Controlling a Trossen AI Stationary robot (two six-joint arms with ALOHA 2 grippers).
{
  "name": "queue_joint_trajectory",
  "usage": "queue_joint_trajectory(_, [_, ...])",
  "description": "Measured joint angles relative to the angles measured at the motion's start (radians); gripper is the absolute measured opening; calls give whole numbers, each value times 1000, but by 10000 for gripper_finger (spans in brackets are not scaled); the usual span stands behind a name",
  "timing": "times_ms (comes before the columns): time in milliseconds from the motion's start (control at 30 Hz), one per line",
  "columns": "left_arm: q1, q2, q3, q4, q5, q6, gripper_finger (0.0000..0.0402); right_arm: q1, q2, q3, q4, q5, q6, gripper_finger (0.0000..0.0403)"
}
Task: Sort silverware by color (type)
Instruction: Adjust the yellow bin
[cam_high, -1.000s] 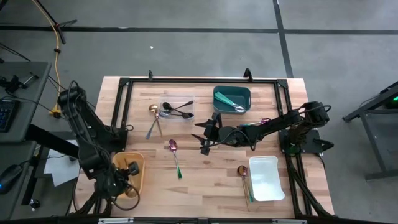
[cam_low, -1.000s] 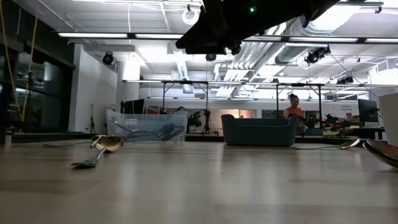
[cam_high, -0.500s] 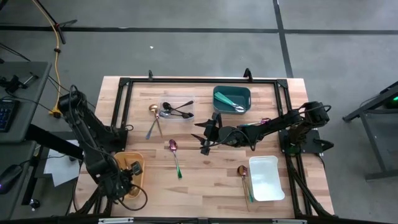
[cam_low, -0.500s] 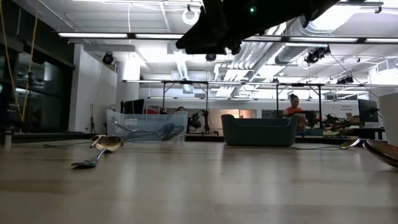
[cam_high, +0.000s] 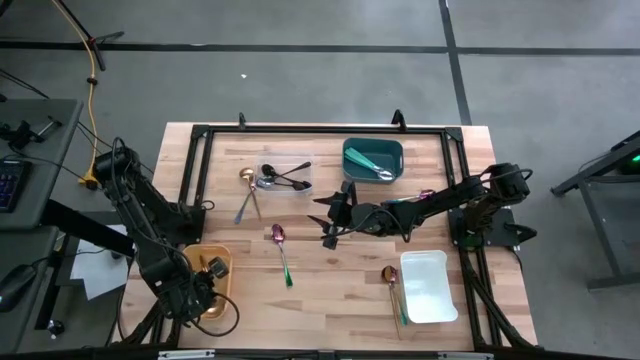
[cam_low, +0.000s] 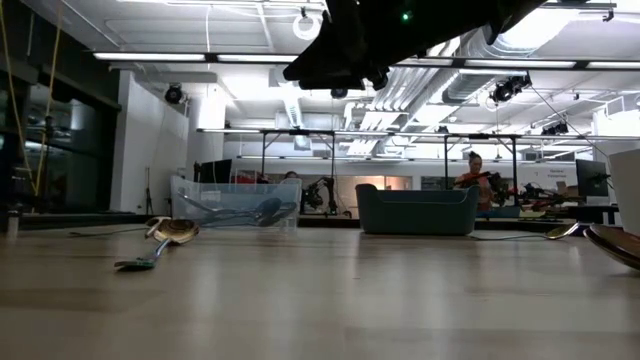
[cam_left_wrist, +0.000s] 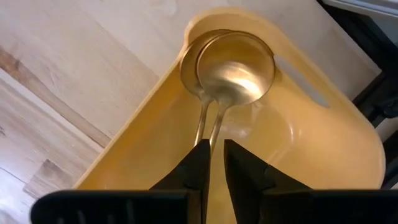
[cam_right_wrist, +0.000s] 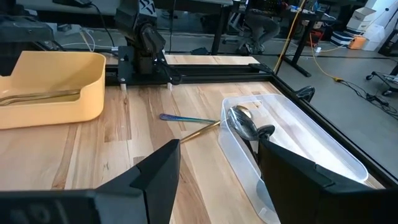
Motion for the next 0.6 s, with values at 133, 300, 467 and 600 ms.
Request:
queue_joint_trajectory(133, [8, 0, 0, 15, 0, 0, 41, 0, 0, 0, 0, 0, 0, 213])
queue_joint_trajectory(300, [79, 0, -2, 2, -33, 15, 19, 0, 0, 0, 0, 0, 0, 213])
queue_joint_trajectory(467, [170, 1, -50, 40, -3, 101, 4, 0, 0, 0, 0, 0, 0, 213])
queue_joint_trajectory(600, [200, 1, -85, 57, 58, 142, 1, 0, 0, 0, -8, 0, 0, 213])
